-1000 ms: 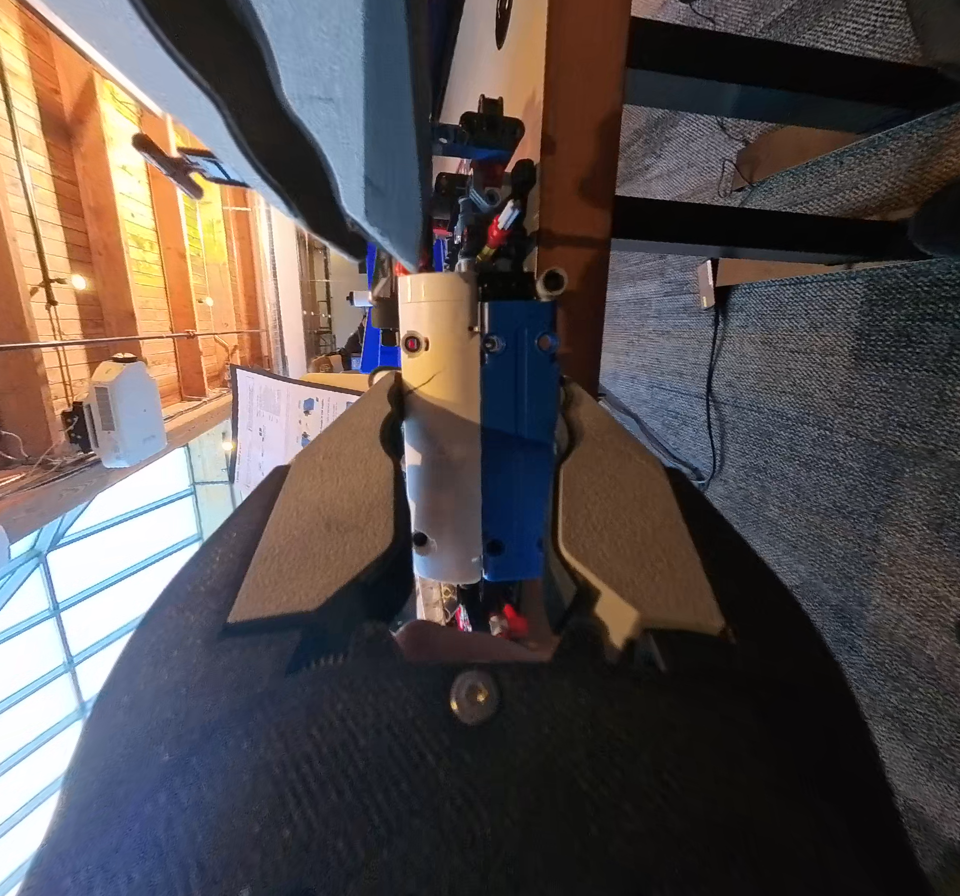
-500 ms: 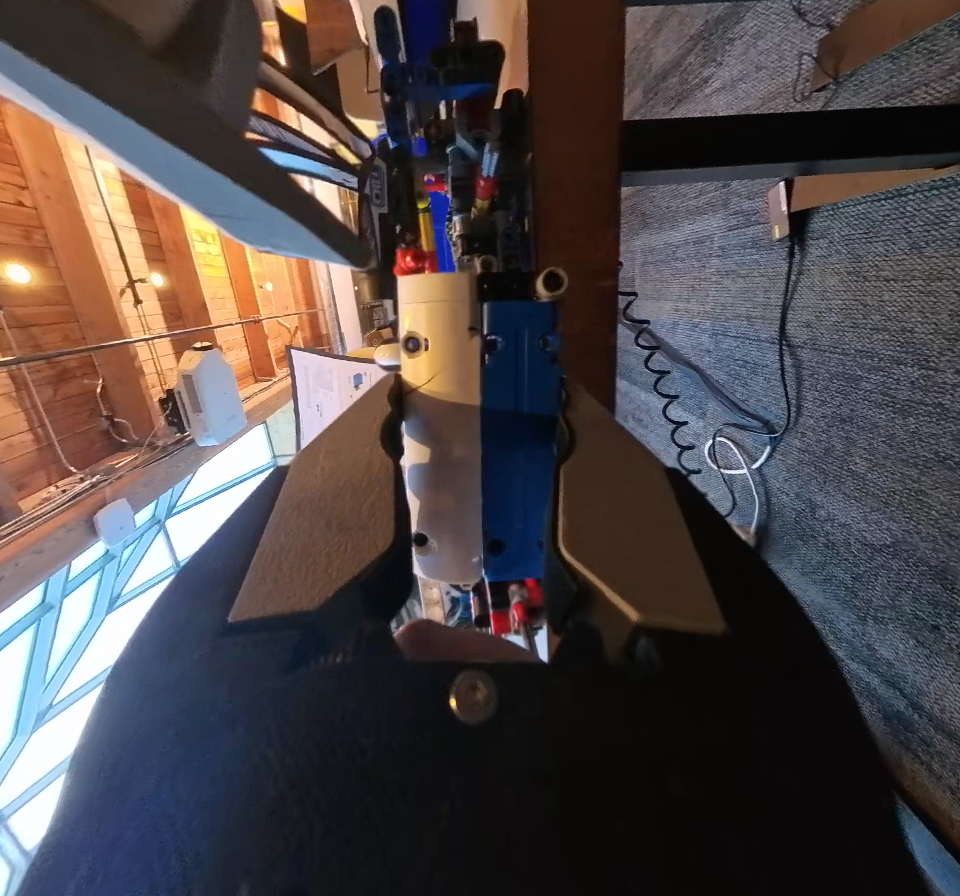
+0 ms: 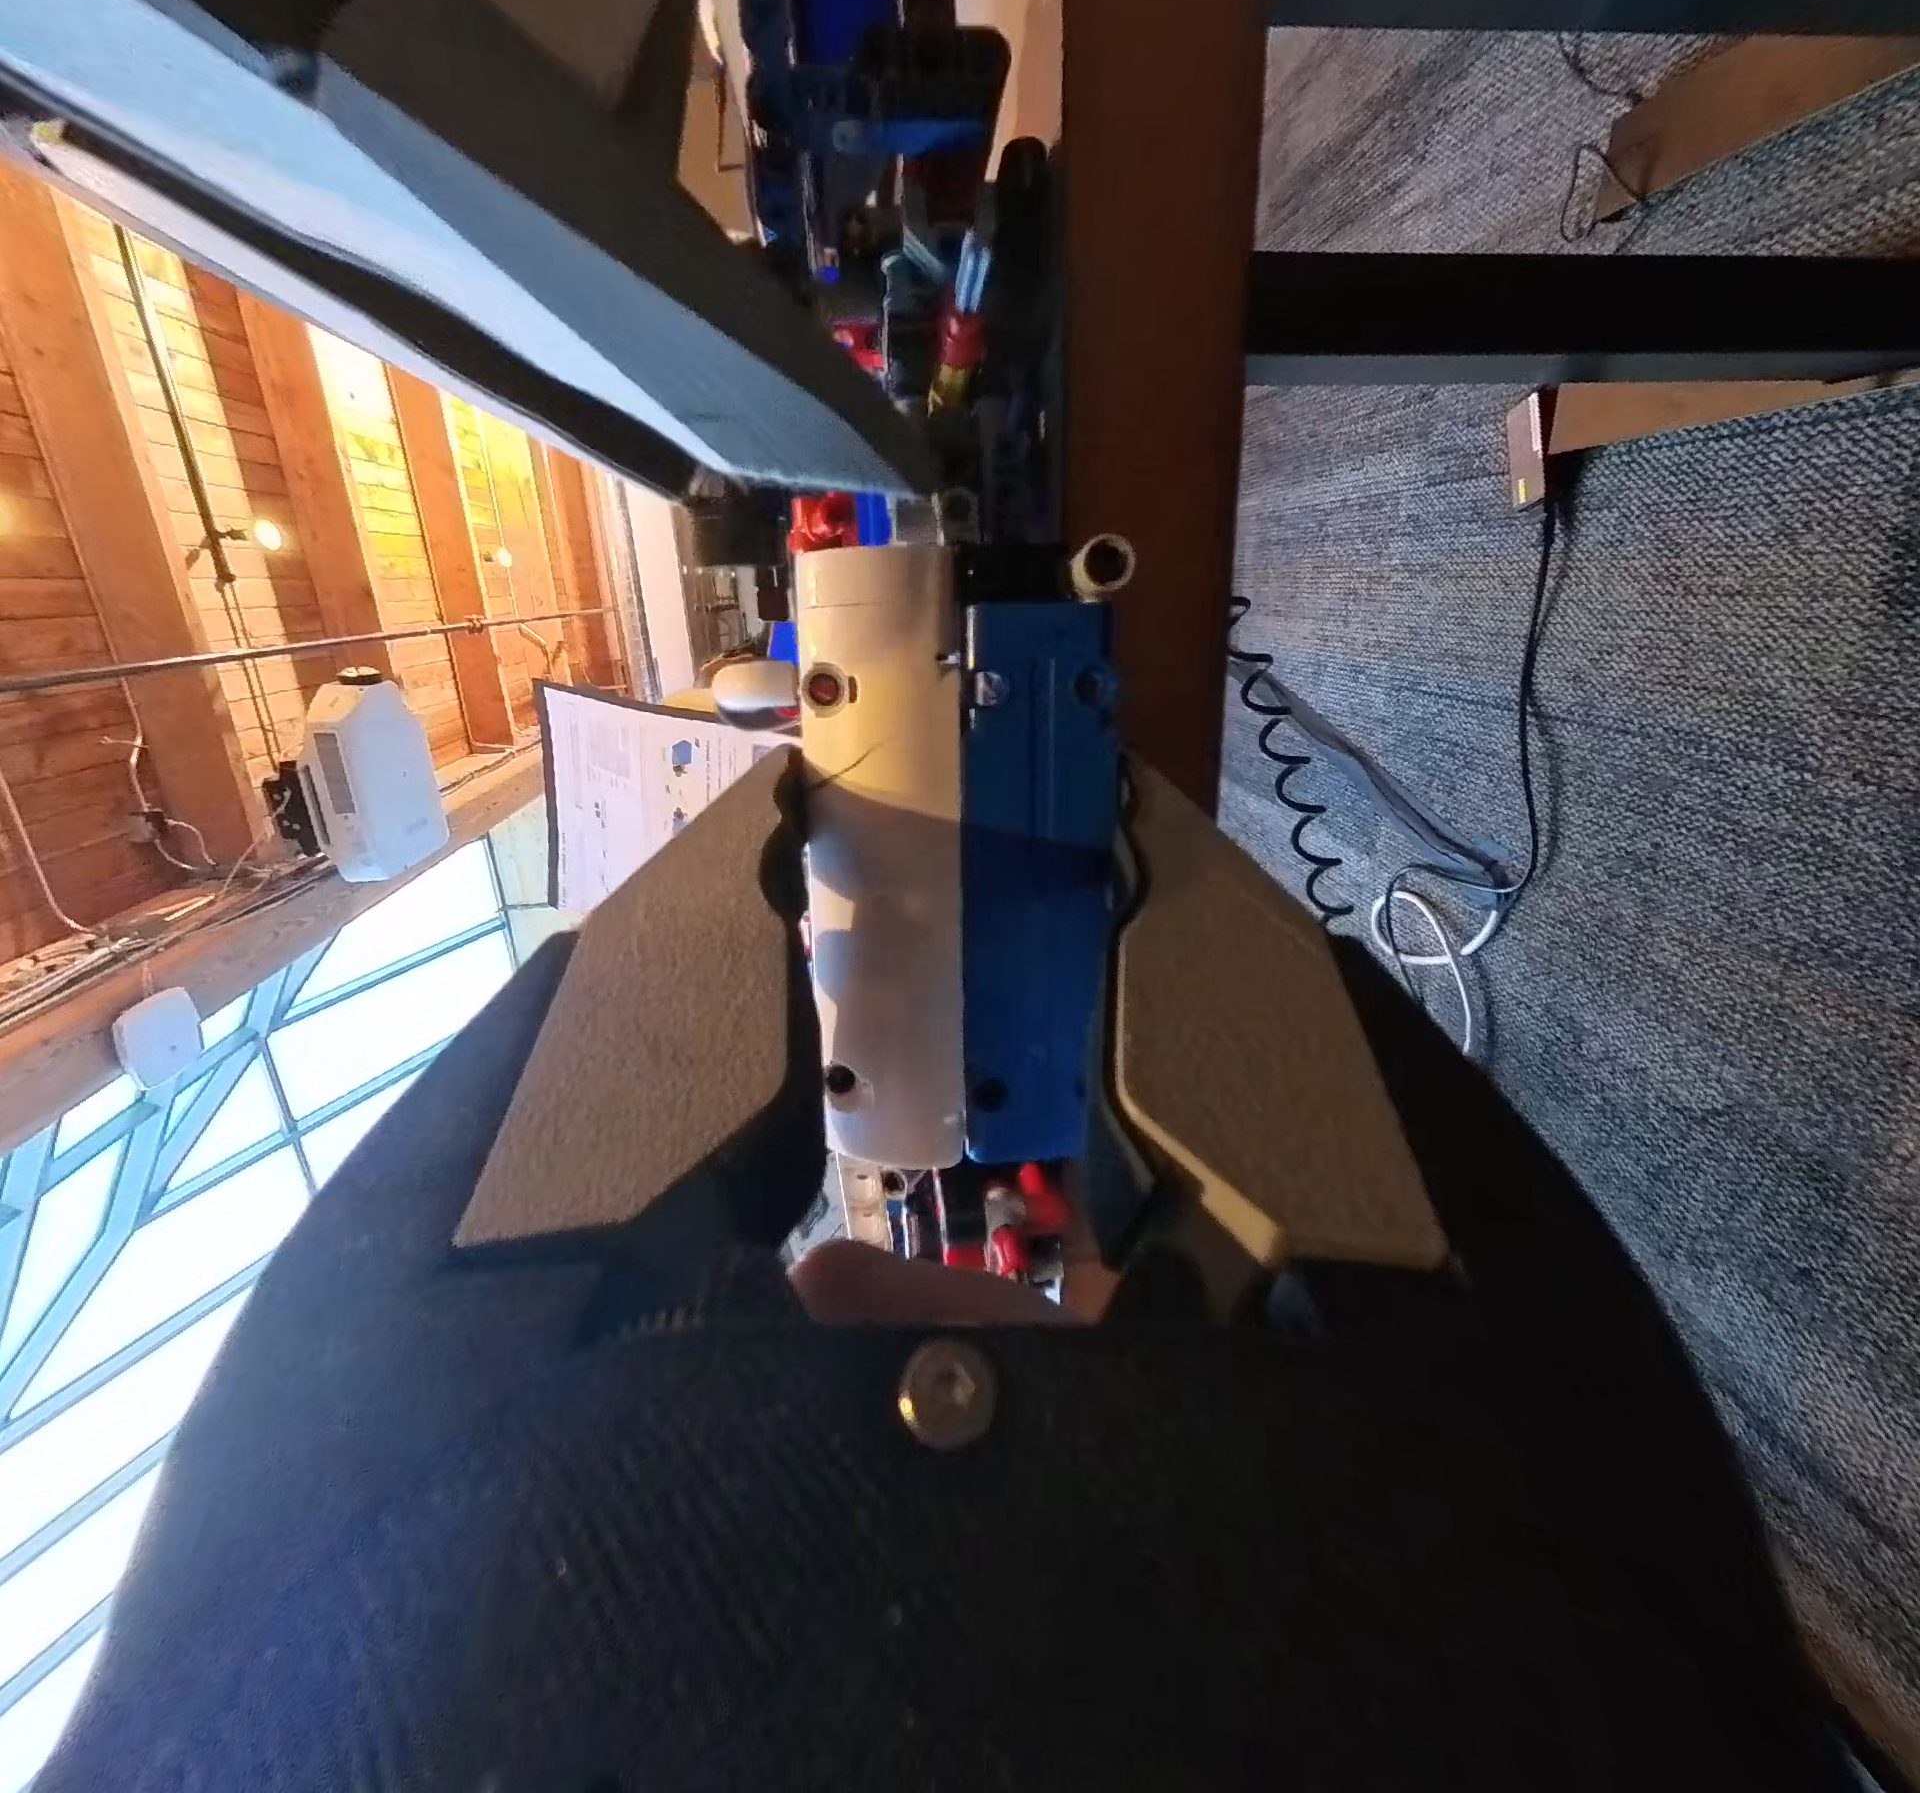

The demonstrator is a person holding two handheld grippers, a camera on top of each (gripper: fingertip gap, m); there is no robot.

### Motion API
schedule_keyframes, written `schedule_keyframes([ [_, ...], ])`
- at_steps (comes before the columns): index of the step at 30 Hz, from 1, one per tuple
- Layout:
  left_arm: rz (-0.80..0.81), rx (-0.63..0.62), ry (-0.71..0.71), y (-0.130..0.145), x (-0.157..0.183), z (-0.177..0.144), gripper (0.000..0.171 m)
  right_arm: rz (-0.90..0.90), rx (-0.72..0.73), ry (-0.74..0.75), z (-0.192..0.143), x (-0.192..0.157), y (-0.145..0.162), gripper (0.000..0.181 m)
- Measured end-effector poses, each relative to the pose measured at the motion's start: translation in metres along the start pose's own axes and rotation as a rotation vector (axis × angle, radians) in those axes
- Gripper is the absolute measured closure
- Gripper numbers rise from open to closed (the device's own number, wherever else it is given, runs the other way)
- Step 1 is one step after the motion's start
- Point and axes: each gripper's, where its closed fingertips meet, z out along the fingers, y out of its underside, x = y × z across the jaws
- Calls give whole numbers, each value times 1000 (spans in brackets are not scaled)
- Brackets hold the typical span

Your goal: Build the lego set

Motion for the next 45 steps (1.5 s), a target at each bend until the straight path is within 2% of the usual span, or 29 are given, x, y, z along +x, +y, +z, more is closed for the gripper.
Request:
schedule_keyframes([
  [8, -28, -8, 18, -1, -1, 1, 117, 46, 28, -9, 0, 4, -3, 149],
  [27, 3, 104, -23, 0, 1, -9, 117, 145, 27, -45, -3, -11, -13, 148],
  [34, 25, 184, -12, 12, 2, -11, 113, 231, 44, -27, 3, -11, -27, 149],
  [38, 58, 183, -37, 18, 3, -12, 116, 251, 75, -43, 2, -10, -35, 144],
  [45, 25, 189, -59, 6, 4, -19, 117, 204, 88, -39, -7, -8, -29, 138],
])
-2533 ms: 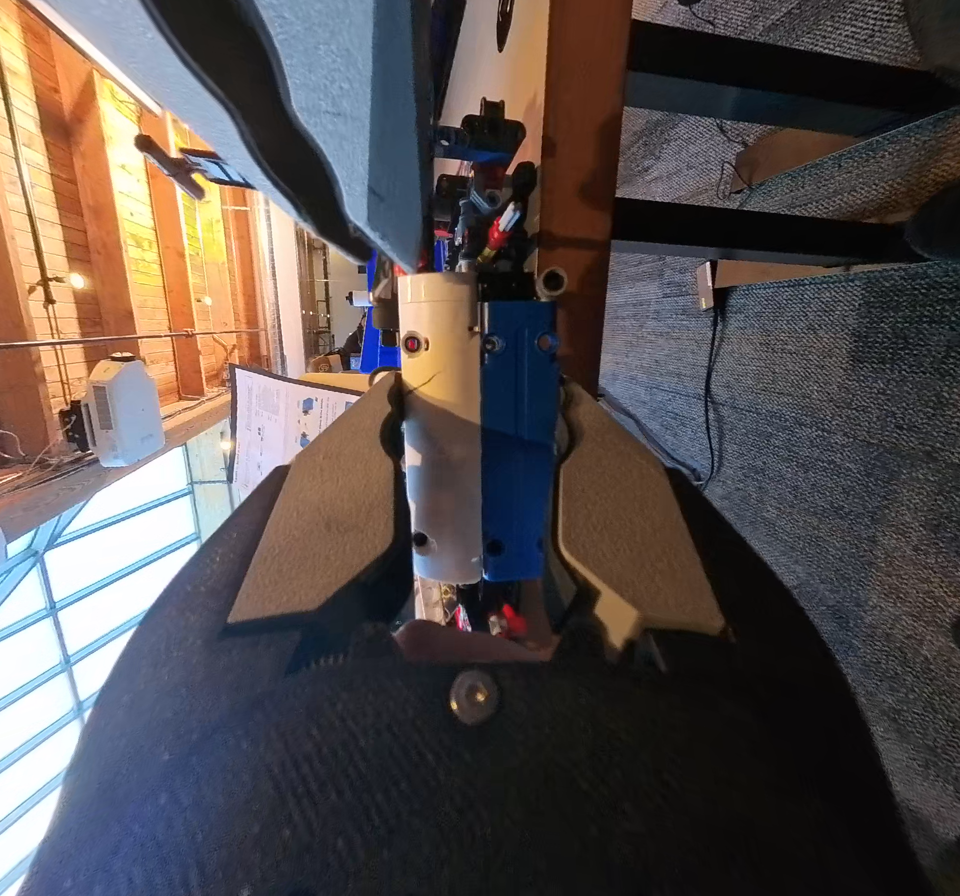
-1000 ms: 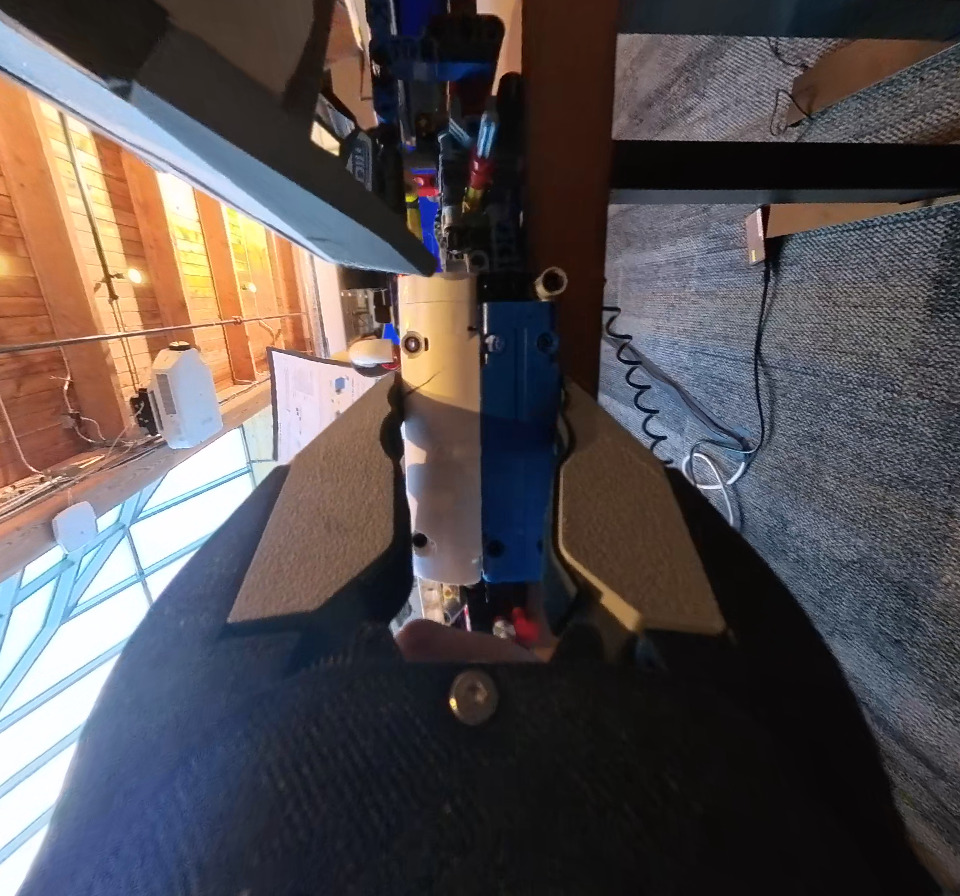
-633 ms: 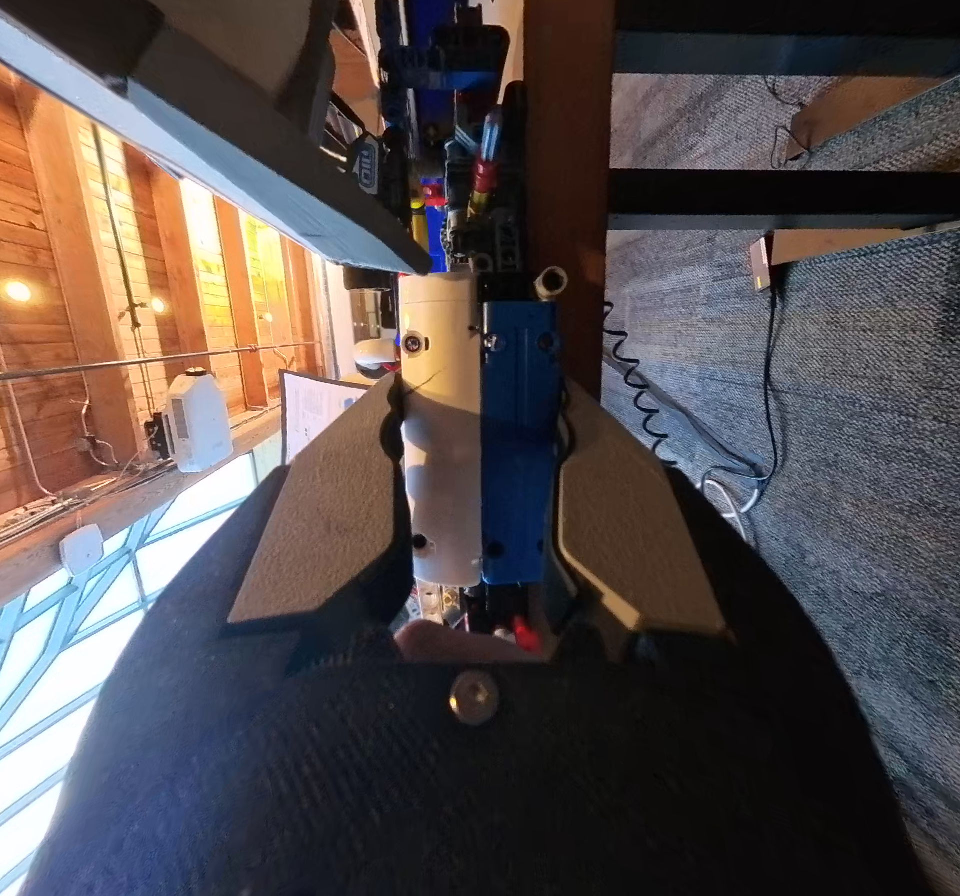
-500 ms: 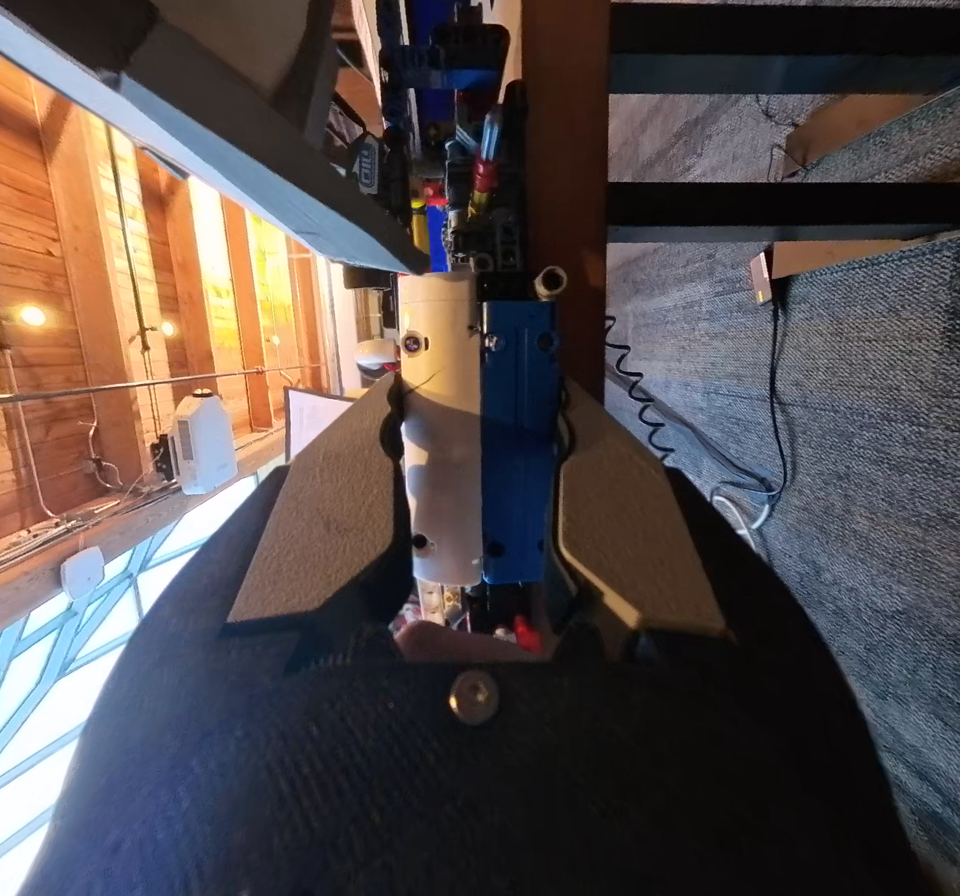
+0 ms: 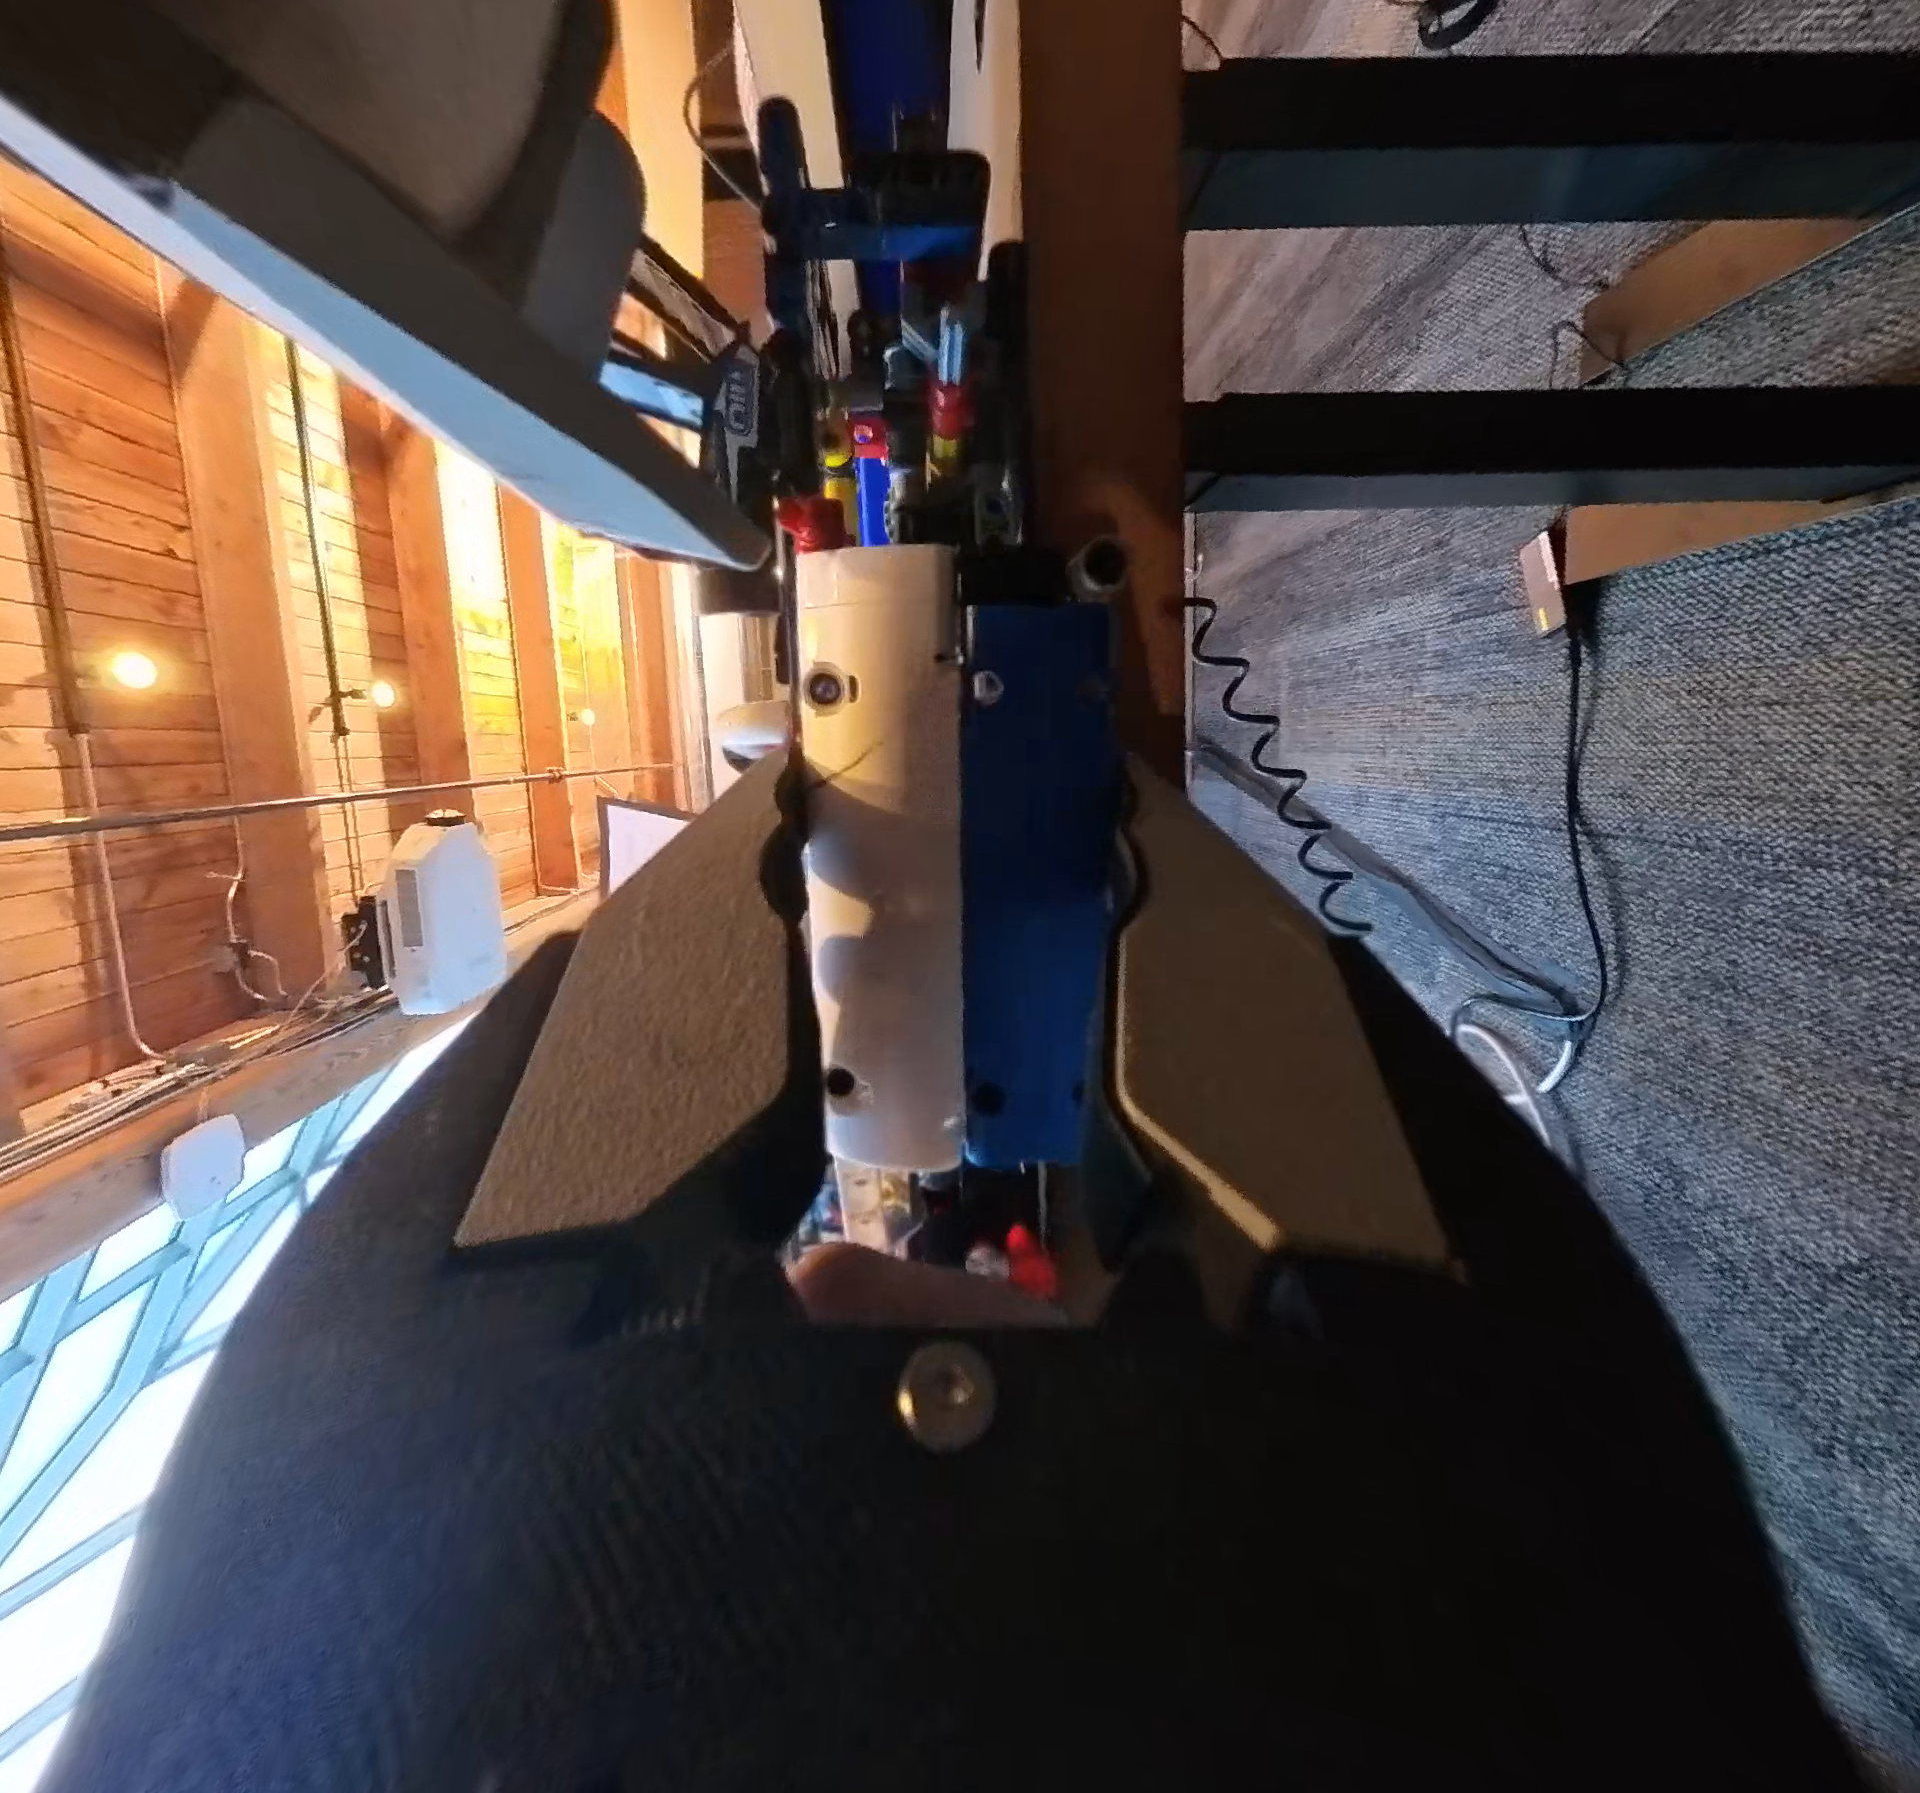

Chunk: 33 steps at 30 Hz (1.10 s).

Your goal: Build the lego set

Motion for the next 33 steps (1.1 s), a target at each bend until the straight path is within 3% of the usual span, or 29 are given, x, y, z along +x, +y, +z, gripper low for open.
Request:
schedule_keyframes([
  [12, -30, -30, -15, -7, -8, -3, 117, -16, -1, -62, -10, 6, 3, 130],
  [19, -50, -150, 7, -3, -8, 8, 117, -48, -52, -79, -2, 8, 13, 115],
  [23, -87, -139, 28, -11, -7, 5, 117, -48, -93, -98, 5, 6, 20, 113],
  [26, -91, -149, 33, -8, -3, 5, 117, -12, -86, -115, 12, -3, 19, 102],
  [33, -76, -165, 21, 11, -4, 4, 117, 19, -54, -85, 11, -15, 6, 105],
])
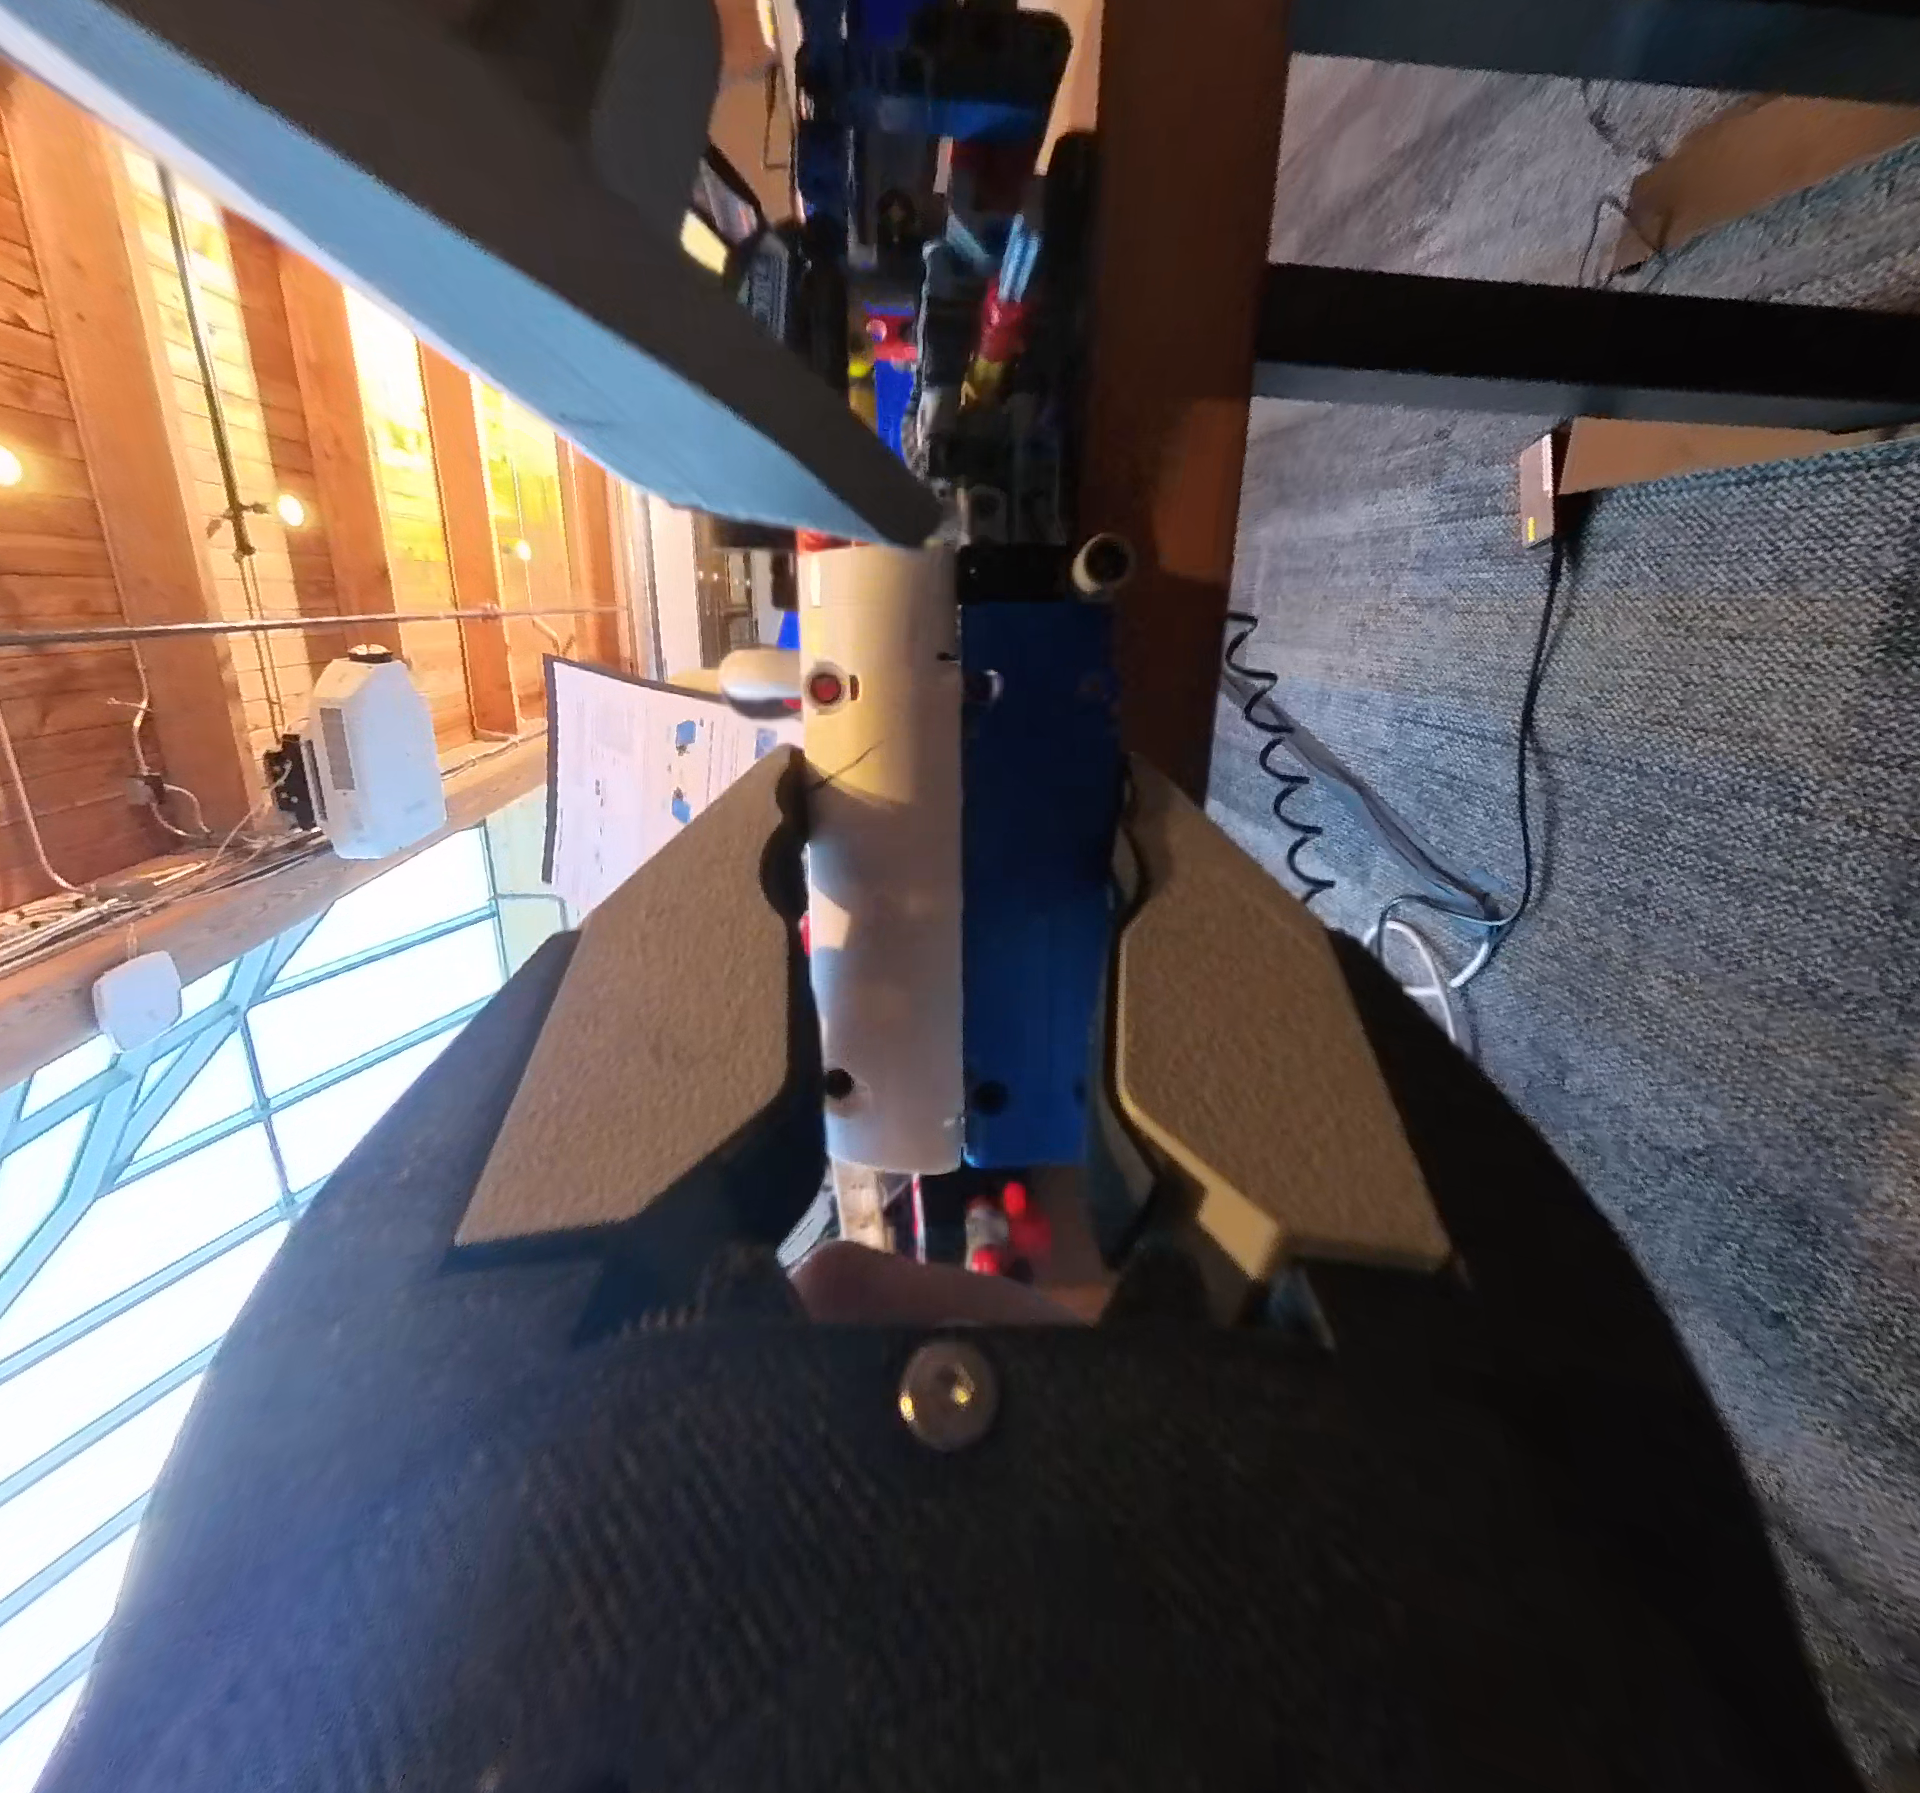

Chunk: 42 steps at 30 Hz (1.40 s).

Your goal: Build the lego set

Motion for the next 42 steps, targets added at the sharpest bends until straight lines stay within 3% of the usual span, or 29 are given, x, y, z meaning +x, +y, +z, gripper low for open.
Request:
schedule_keyframes([
  [6, 25, 61, -5, 5, 1, -4, 117, 20, 30, 68, -12, 11, -7, 108],
  [13, -19, 102, 22, -24, 12, -14, 117, -10, -54, 89, -8, 10, 12, 105],
  [17, -17, 66, 21, -7, 12, -7, 117, 2, -99, 127, -2, 6, 16, 107],
  [23, 26, 65, 5, 11, 9, -2, 117, 110, -55, 111, -11, -4, 11, 111],
  [32, 8, 144, 2, -17, 6, -14, 117, 117, -13, 110, -17, -3, 3, 116],
  [42, 33, 112, -15, -20, -1, -1, 117, 74, -43, 122, -9, 12, 10, 125],
])
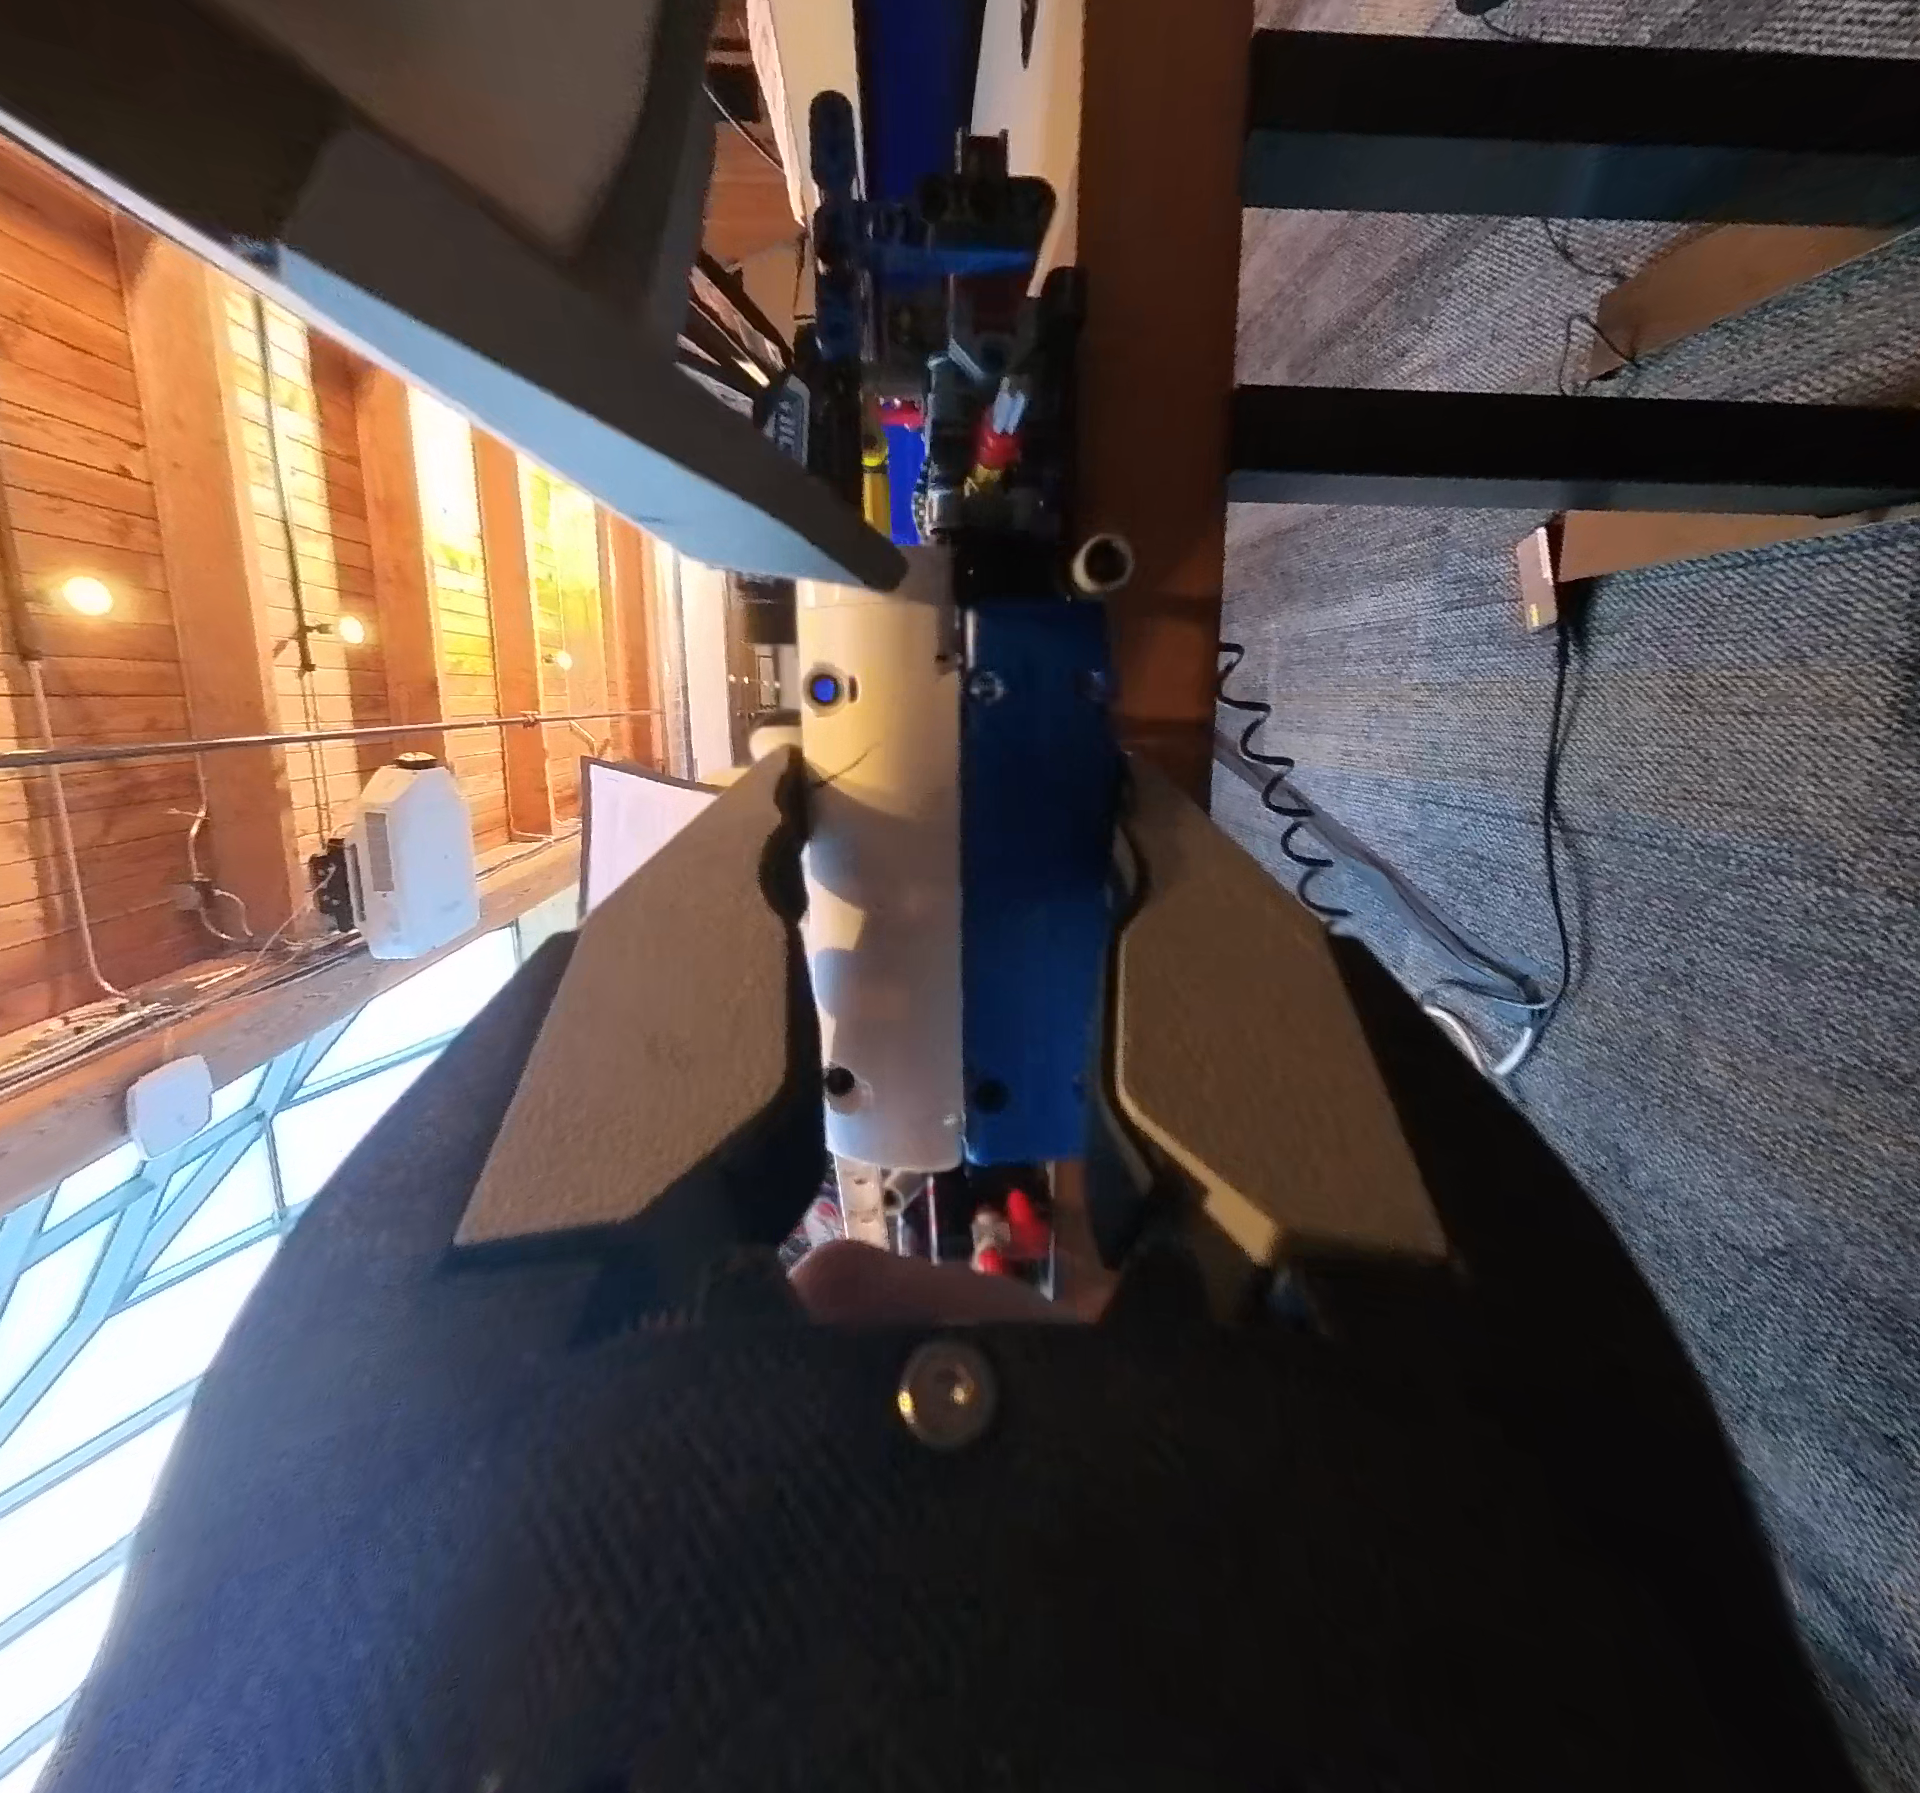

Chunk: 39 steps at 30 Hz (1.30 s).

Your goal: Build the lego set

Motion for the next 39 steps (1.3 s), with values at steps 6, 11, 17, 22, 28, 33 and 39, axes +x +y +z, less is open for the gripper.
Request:
schedule_keyframes([
  [6, -6, -31, 10, 7, -1, 1, 117, -15, 2, -7, -2, 3, -3, 128],
  [11, -19, -63, 20, 13, 1, 6, 117, -19, -22, 3, 5, 3, 0, 123],
  [17, -40, -53, 2, 13, -4, 1, 117, 6, 0, 58, -5, 11, -5, 119],
  [22, -72, 19, -62, 6, -13, -18, 117, 15, 138, 81, -29, -10, -13, 127],
  [28, -164, 186, -205, -19, -34, -50, 117, 185, 424, 0, -32, -53, -18, 147],
  [33, -240, 249, -245, -24, -39, -62, 117, 157, 540, -36, -38, -71, -25, 158],
  [39, -264, 303, -300, -32, -50, -70, 117, 79, 574, -9, -46, -83, -34, 170],
])
